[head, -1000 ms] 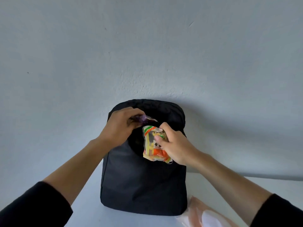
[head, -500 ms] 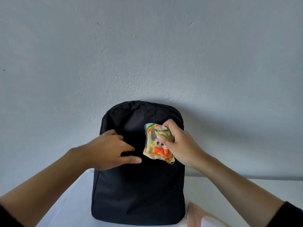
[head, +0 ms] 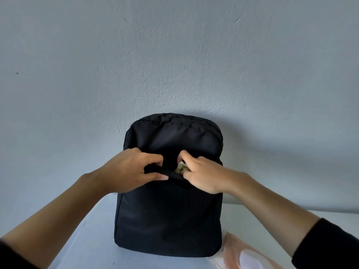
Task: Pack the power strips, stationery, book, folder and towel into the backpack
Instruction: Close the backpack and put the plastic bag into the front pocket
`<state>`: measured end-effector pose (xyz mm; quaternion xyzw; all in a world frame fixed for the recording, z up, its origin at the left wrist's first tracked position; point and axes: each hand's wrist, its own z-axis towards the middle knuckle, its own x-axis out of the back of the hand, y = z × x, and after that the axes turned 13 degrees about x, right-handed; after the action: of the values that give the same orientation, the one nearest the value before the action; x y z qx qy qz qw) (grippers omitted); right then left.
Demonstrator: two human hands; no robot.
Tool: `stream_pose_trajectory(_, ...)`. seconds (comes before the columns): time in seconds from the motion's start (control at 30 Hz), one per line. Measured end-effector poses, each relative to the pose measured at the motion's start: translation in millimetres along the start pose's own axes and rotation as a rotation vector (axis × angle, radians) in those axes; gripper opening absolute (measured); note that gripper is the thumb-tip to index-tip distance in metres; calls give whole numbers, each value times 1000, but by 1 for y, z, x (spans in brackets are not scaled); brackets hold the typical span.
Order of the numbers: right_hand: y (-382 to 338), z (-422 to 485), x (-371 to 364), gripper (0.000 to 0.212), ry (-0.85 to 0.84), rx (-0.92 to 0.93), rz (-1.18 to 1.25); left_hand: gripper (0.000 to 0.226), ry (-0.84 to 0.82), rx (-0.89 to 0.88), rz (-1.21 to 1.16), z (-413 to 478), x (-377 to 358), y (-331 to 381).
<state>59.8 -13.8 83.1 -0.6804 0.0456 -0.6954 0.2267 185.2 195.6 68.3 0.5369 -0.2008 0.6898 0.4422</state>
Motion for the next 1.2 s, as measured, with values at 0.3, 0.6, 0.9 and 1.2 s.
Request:
stream_pose_trajectory(0.3, 4, -15, -7, 35, 84, 57, -123, 23, 43, -5, -123, -4, 1, 9)
stream_pose_trajectory(0.6, 10, -26, -16, 30, 114, 136, -112, 15, 156, 0, -103, -13, -8, 29)
stream_pose_trajectory(0.9, 27, -73, 1, 7, 891, 195, 329, 6, 328, 14, -446, -1, -25, 99)
stream_pose_trajectory(1.2, 102, -212, -29, 8, 975, -108, 501, 11, 89, 68, -678, 6, -112, 214)
